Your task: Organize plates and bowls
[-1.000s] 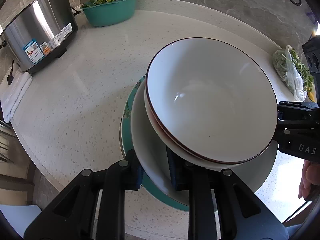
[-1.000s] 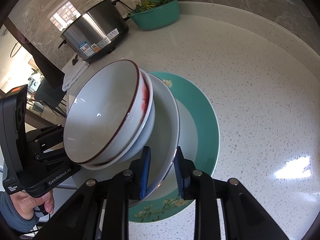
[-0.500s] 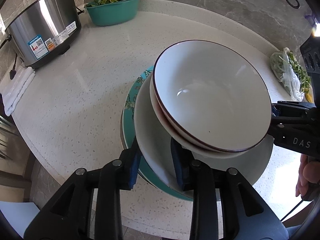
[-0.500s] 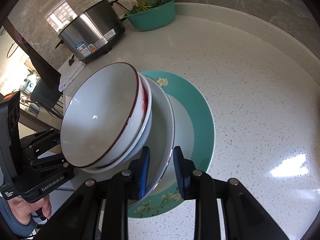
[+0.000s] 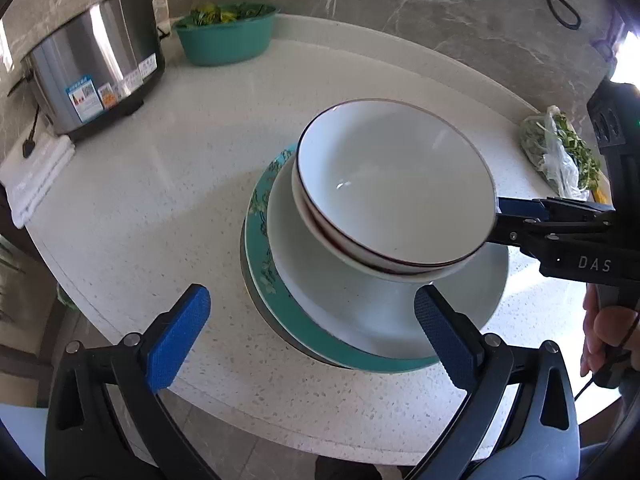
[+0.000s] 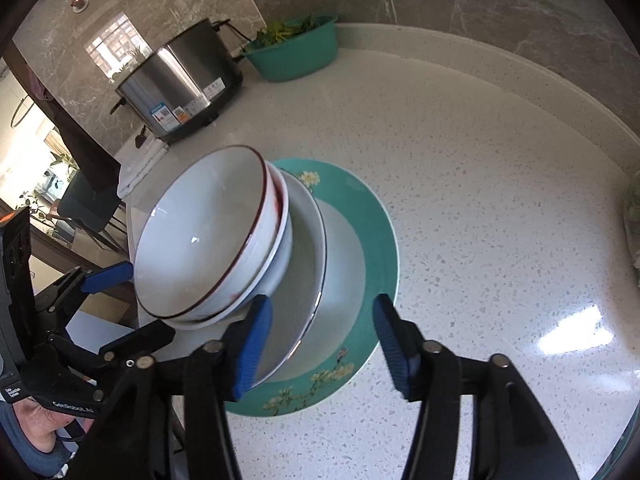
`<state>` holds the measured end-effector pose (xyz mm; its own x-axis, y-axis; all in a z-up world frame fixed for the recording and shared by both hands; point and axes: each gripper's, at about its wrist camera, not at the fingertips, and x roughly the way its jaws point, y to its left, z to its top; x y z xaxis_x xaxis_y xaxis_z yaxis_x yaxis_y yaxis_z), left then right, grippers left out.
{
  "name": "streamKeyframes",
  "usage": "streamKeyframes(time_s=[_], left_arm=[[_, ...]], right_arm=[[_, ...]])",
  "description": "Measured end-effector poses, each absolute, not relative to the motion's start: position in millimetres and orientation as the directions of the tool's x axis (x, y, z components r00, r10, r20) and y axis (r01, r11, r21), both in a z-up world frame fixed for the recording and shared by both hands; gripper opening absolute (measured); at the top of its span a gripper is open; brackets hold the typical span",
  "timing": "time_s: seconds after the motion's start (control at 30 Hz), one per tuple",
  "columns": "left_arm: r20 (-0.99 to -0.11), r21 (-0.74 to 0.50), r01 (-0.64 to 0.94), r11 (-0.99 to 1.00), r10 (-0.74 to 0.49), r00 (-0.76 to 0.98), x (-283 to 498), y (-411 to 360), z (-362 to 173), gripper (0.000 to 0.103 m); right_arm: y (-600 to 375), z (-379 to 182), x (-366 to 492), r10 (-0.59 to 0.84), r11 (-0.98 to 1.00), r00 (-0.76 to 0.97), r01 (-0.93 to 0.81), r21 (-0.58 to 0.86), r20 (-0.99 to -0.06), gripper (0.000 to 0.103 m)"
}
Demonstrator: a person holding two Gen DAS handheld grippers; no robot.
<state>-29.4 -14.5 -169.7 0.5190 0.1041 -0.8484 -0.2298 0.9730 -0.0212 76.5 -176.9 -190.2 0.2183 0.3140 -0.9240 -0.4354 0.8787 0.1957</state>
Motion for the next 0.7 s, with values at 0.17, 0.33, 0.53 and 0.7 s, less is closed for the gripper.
streamKeyframes(time_s=[0.17, 0.33, 0.53, 0.7], left_arm=[[-0.84, -0.008, -0.242, 0.97, 0.124, 0.528, -34, -16, -155, 0.103], [-0.827, 0.028, -0.295, 0.955, 0.188, 0.53, -46, -23, -126, 0.103], [-0.79, 0.052, -0.421, 0.906, 0.295, 0.537, -56, -35, -73, 0.103], [-0.734, 0.162, -0.542, 0.825, 0.468, 0.493, -64, -57, -33, 0.103]], right_arm=[[-178, -185, 72, 0.321, 0.88, 0.221, -0.43, 0.203, -0.921, 0.064], [-187, -153, 61, 0.356, 0.886, 0.288, -0.408, 0.222, -0.889, 0.075], [-186, -80, 44, 0.372, 0.891, 0.451, -0.42, 0.175, -0.811, 0.086], [-177, -30, 31, 0.384, 0.87, 0.53, -0.482, 0.104, -0.756, 0.103]])
